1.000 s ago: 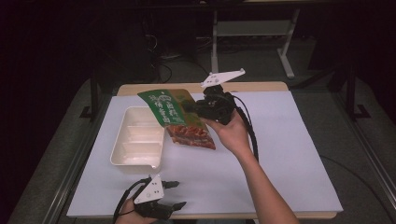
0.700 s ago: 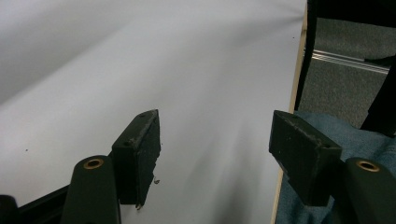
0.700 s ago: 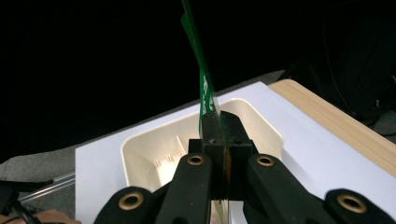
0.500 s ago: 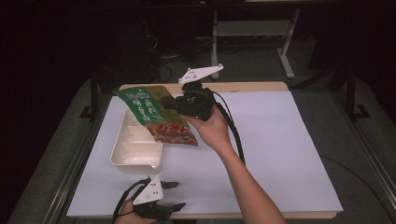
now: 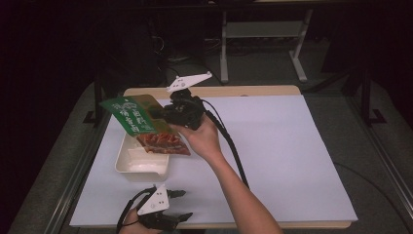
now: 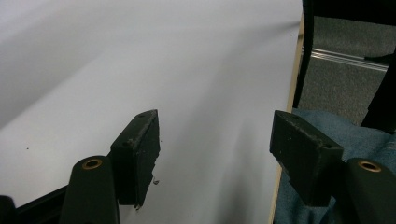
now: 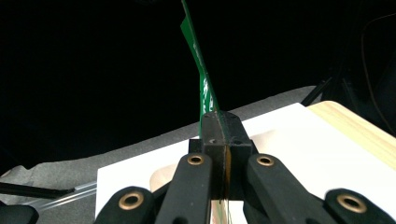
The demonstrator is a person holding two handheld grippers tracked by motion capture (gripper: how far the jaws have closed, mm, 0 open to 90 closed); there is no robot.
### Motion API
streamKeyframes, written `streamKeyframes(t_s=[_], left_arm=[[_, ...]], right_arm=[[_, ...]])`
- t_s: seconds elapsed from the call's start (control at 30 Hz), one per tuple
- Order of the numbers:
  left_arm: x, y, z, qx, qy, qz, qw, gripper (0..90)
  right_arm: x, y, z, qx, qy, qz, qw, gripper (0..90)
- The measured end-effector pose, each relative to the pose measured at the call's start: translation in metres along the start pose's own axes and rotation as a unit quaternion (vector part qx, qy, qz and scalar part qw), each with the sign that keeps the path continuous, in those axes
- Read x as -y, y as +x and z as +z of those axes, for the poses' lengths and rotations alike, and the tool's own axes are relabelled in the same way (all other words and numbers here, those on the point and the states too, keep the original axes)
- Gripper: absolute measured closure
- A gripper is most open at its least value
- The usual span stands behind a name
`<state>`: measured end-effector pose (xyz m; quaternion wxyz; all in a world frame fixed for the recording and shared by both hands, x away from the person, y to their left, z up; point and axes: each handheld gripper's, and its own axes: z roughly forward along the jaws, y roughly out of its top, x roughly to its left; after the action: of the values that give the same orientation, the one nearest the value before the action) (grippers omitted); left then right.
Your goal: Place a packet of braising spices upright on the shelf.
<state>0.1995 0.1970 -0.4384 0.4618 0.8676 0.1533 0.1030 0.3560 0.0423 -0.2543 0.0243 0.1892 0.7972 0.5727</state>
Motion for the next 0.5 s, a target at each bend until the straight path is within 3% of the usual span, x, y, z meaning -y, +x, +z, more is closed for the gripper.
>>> streamKeyframes(t_s=[0.37,0.5], left_arm=[[0.002,0.000,0.000,0.000,0.007,0.002,1.0000,32.6],[0.003,0.000,0.000,0.000,0.009,0.001,1.0000,32.7]], right_arm=[[0.013,0.001,0.041,-0.029,0.012,0.017,0.9994,89.6],[0.017,0.000,0.048,-0.035,0.016,0.021,0.9990,89.5]])
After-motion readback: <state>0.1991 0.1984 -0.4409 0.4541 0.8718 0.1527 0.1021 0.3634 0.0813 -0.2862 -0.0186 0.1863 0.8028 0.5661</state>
